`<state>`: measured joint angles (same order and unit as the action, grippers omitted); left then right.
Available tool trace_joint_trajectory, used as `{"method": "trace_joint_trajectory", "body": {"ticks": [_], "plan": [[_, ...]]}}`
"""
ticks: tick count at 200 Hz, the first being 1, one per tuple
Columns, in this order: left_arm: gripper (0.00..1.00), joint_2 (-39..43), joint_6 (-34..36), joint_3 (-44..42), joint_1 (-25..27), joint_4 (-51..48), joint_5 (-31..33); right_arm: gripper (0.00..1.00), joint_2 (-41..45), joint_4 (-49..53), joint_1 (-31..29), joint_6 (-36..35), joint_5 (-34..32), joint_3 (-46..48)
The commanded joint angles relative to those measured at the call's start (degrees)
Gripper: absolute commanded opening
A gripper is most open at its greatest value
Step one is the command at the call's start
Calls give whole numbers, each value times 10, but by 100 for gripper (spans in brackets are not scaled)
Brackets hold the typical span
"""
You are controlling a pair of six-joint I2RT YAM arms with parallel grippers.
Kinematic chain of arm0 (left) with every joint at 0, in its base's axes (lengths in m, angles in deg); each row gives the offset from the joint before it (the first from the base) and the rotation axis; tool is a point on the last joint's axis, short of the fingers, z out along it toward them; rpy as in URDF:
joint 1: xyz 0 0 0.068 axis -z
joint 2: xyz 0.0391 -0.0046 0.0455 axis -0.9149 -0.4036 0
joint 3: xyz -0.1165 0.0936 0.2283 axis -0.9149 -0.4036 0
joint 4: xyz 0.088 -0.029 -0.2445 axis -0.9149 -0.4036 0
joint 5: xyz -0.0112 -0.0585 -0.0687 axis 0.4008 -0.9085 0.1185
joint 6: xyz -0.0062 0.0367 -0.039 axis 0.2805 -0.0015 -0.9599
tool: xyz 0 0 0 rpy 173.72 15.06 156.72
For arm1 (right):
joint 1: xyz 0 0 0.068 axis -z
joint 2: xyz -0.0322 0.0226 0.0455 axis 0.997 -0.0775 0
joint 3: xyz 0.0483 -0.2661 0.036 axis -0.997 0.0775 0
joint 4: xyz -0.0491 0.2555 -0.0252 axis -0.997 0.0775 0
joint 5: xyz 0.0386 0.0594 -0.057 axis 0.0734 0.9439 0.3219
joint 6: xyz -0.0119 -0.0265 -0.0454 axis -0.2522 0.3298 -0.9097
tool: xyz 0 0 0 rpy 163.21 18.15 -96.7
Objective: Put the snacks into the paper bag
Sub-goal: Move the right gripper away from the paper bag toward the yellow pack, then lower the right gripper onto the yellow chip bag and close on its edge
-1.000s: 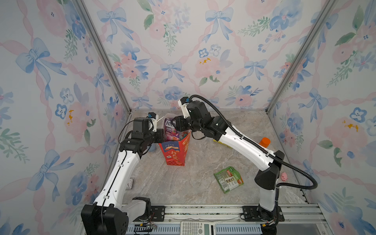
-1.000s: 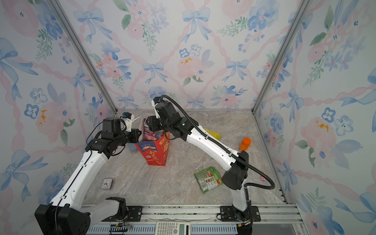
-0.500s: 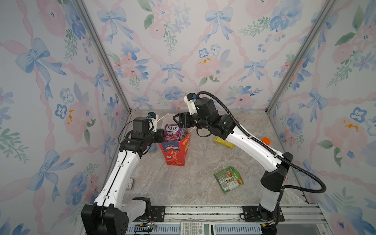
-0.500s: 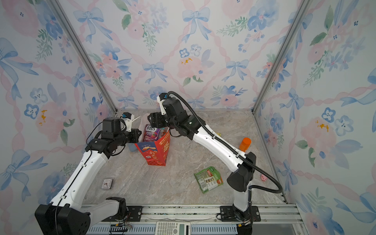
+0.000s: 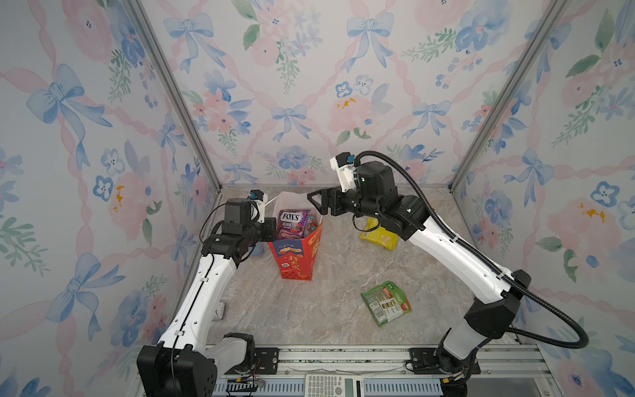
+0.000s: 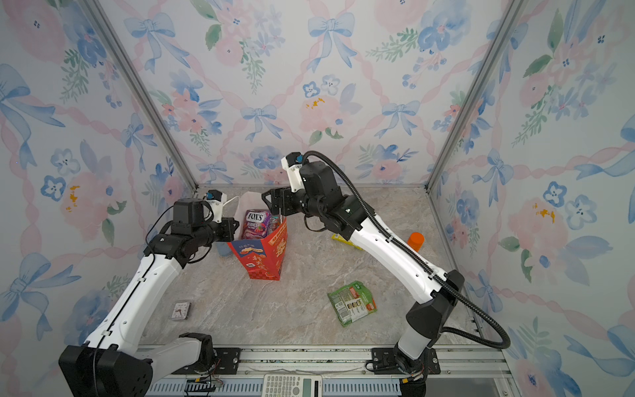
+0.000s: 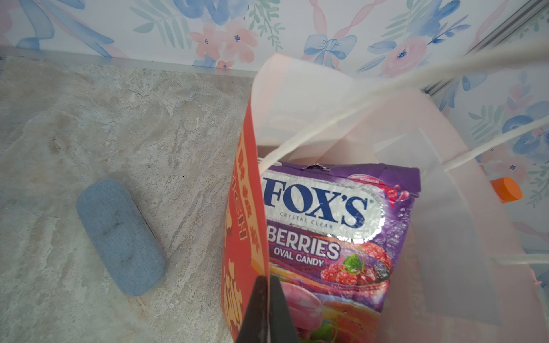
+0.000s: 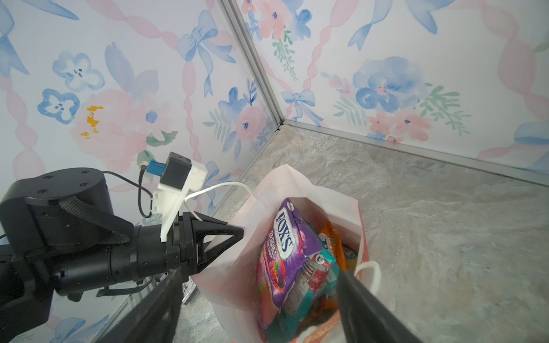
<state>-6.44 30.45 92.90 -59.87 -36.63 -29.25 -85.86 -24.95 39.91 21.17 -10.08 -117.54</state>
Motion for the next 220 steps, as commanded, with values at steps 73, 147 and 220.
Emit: {"method": "trace_joint_trajectory", "body": {"ticks": [73, 147, 220], "plan": [[0, -6, 8, 12, 1, 16, -9, 86, 172, 2, 203, 83, -41, 264], [0, -6, 4, 10, 1, 14, -7, 83, 148, -17, 322, 94, -49, 423], [0, -7, 2, 11, 0, 15, -9, 79, 34, -84, 385, 83, -24, 442]]}}
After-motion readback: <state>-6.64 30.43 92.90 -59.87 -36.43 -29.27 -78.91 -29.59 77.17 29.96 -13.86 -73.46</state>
